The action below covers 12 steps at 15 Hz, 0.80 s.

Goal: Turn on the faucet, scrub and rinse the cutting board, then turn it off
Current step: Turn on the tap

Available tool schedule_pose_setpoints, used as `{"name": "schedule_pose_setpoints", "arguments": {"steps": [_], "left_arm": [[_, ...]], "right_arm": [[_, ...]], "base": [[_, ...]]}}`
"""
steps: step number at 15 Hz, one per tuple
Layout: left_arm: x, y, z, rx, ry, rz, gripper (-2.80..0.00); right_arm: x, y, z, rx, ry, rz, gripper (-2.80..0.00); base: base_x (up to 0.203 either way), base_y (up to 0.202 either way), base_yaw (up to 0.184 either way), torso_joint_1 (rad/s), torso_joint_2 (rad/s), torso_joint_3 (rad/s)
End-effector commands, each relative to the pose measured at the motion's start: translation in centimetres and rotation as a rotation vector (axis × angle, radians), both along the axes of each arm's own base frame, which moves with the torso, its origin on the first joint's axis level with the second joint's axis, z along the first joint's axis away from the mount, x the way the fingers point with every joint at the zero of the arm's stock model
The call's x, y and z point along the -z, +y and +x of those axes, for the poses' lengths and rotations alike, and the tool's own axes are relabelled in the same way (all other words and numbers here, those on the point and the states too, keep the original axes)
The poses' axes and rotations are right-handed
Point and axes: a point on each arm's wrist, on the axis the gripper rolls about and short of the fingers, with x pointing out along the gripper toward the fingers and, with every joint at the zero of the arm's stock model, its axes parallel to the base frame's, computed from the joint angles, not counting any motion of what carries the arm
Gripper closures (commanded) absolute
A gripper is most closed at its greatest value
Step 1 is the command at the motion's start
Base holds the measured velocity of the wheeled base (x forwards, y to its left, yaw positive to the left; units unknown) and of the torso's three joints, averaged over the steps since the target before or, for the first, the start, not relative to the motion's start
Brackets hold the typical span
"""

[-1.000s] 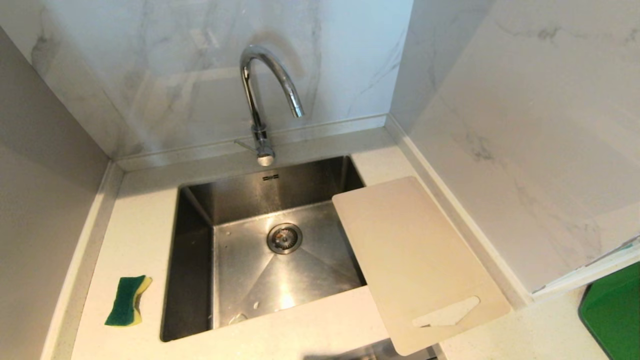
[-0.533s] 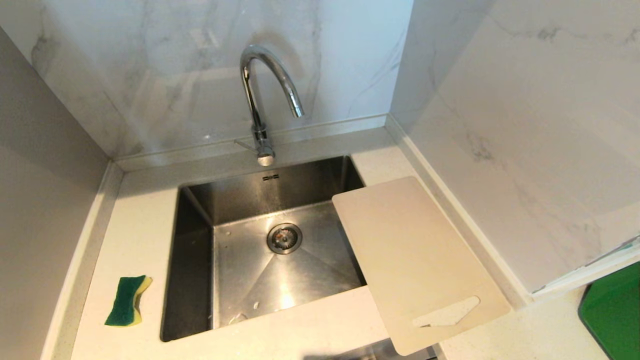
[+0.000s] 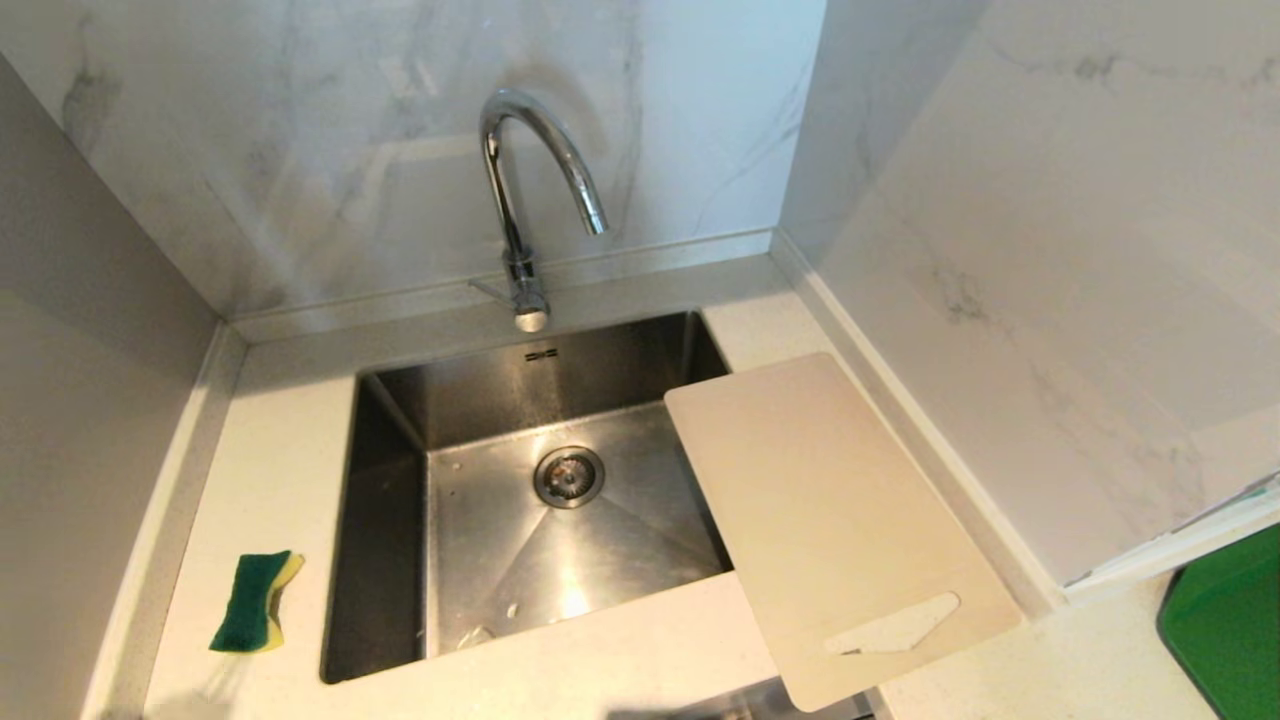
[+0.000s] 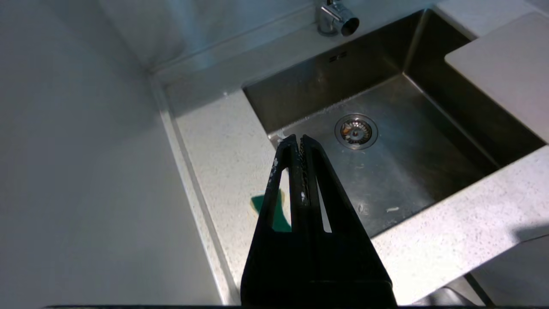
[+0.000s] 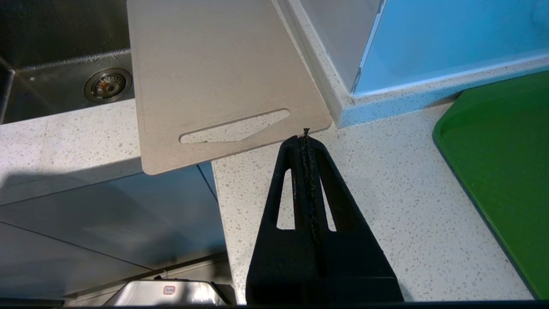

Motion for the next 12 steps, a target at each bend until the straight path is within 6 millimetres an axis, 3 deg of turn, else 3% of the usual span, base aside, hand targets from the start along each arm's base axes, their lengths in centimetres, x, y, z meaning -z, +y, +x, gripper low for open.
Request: {"name": "schedule_pose_setpoints", "arguments": {"steps": [1,6,12], "left_arm": [[-1.9,-0.4,4.2,0.025,0.102,0.017,0.0],[-3.0,-1.2,9.5,0.06,0.213,0.056,0.0],[-6.6,-2.0,15.5,0.058,0.246,0.086,0.0]], "right_arm": [[0.0,0.0,0.0,0.001,0.0,0.0,0.0],[0.0,0.0,0.0,0.001,0.0,0.0,0.0],[0.0,0.0,0.0,0.0,0.0,0.0,0.0]], "base": [[0.0,0.0,0.0,0.0,0.0,0.0],[0.0,0.0,0.0,0.0,0.0,0.0],[0.0,0.0,0.0,0.0,0.0,0.0]]}}
